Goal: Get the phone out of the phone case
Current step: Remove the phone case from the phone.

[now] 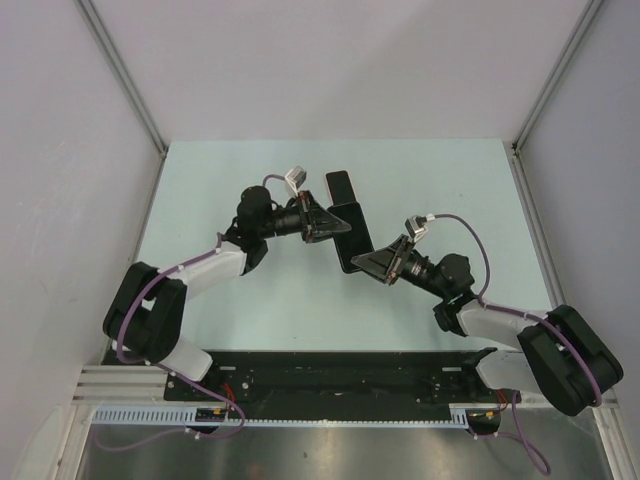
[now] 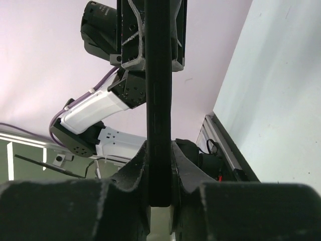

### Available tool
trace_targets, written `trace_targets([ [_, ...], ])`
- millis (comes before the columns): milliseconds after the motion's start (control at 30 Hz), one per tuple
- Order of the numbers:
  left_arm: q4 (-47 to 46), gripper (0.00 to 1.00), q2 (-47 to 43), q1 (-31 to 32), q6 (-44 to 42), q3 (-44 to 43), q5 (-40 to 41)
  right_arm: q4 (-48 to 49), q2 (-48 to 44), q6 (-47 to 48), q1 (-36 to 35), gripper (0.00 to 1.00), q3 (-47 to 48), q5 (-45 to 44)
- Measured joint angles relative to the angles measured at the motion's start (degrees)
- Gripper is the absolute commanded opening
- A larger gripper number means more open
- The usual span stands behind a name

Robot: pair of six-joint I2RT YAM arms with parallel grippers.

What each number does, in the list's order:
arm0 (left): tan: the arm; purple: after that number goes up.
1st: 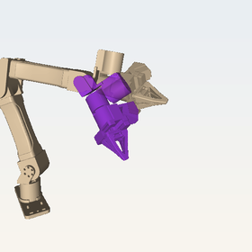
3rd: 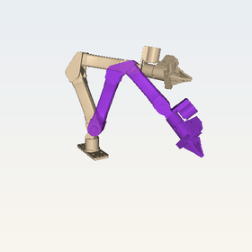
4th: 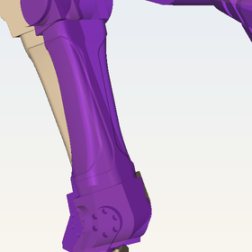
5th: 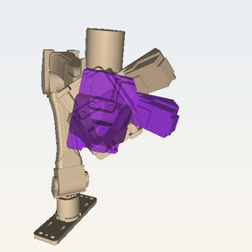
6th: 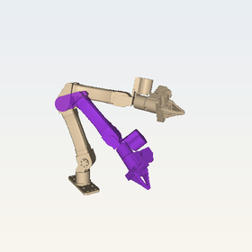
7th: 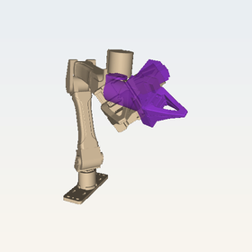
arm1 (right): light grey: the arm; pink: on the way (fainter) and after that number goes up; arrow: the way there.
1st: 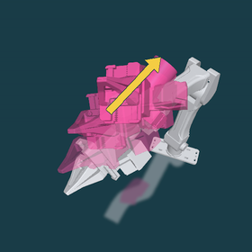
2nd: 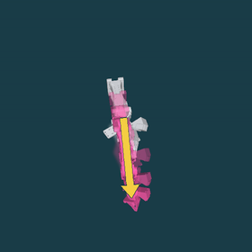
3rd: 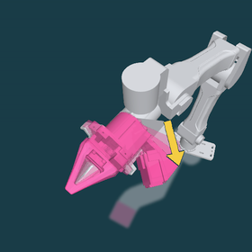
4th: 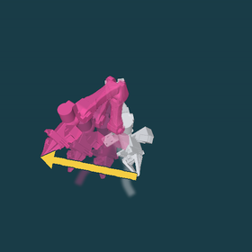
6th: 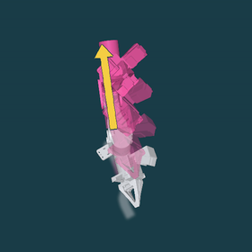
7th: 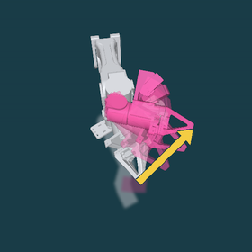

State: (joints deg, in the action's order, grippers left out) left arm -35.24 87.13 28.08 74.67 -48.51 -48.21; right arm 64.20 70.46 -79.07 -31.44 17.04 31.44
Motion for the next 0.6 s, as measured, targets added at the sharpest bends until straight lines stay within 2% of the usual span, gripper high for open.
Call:
trace_targets([
  [33, -0.20, 0.30, -0.04, -0.07, 0.20, 0.15, 0.02, 0.63, 0.37, -0.39, -0.11, 0.00, -0.02, -0.04],
  [67, -0.26, 0.41, -0.09, -0.11, 0.35, 0.20, 0.02, 1.03, 0.61, -0.57, -0.20, 0.00, -0.04, -0.13],
  [167, -0.94, 0.61, -0.39, 0.09, 1.51, 0.22, 0.46, 1.11, 0.83, -0.87, -0.74, 0.00, -0.11, -0.79],
  [300, -1.84, 0.64, -1.16, 0.37, 2.47, 0.35, 1.16, 0.61, 0.92, -0.87, -1.20, 0.00, -0.31, -1.33],
  [600, -3.61, 0.63, -1.31, 1.14, 2.51, 2.60, 6.01, -0.26, 0.92, -1.01, -2.45, 0.00, -0.33, -3.21],
])
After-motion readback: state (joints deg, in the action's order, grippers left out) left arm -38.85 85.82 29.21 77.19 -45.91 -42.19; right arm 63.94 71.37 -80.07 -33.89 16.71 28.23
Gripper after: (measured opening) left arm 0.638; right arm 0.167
